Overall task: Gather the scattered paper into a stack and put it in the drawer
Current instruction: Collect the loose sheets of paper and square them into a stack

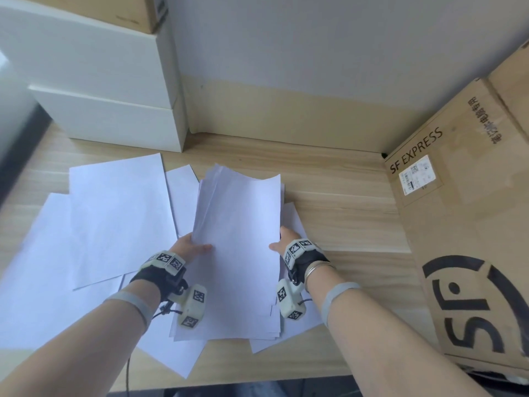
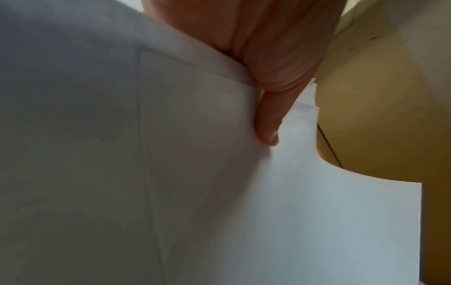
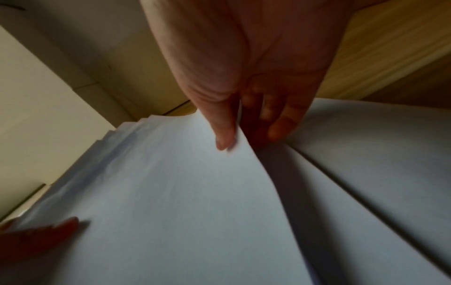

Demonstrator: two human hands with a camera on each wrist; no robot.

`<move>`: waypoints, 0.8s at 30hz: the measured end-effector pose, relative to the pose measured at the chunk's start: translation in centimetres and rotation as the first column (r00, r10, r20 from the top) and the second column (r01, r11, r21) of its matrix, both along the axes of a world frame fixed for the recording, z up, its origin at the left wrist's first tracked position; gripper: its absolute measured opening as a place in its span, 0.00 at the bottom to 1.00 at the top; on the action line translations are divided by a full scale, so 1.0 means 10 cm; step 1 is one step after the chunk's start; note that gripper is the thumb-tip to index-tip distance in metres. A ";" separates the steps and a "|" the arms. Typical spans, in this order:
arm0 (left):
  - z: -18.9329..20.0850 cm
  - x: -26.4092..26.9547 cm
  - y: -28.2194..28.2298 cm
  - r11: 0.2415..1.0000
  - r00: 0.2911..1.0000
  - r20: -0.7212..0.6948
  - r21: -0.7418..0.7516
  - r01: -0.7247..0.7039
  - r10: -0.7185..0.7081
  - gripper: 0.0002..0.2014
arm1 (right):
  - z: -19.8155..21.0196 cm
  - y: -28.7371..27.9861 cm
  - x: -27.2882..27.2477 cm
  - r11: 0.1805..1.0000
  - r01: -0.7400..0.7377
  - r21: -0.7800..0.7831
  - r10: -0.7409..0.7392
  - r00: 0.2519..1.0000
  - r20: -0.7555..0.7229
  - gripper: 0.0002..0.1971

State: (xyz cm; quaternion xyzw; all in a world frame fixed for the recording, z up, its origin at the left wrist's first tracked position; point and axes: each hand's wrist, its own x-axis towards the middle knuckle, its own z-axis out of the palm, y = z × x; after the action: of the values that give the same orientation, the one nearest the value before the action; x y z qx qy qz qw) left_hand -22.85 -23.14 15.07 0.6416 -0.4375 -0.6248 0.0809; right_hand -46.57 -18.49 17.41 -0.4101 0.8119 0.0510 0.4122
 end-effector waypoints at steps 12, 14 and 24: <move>0.48 -0.11 -0.19 0.973 0.940 -0.327 -0.172 -0.157 0.094 0.08 | 0.38 -0.10 -0.23 0.726 0.598 -0.339 -0.352 0.746 0.565 0.08; 0.59 -0.12 -0.27 0.958 0.926 -0.356 -0.198 -0.206 0.125 0.08 | 0.65 -0.16 -0.24 0.675 0.578 -0.458 -0.278 0.774 0.568 0.14; 1.15 -0.14 -0.47 0.897 0.873 -0.469 -0.316 -0.309 0.135 0.08 | 1.35 -0.33 -0.18 0.545 0.623 -0.561 -0.174 0.738 0.652 0.14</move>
State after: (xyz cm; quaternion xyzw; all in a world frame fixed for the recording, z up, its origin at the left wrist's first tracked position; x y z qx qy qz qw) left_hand -24.29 -27.88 26.57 0.5041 -0.4429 -0.6413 0.3721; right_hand -48.32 -21.76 30.86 -0.3334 0.6852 -0.5025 0.4083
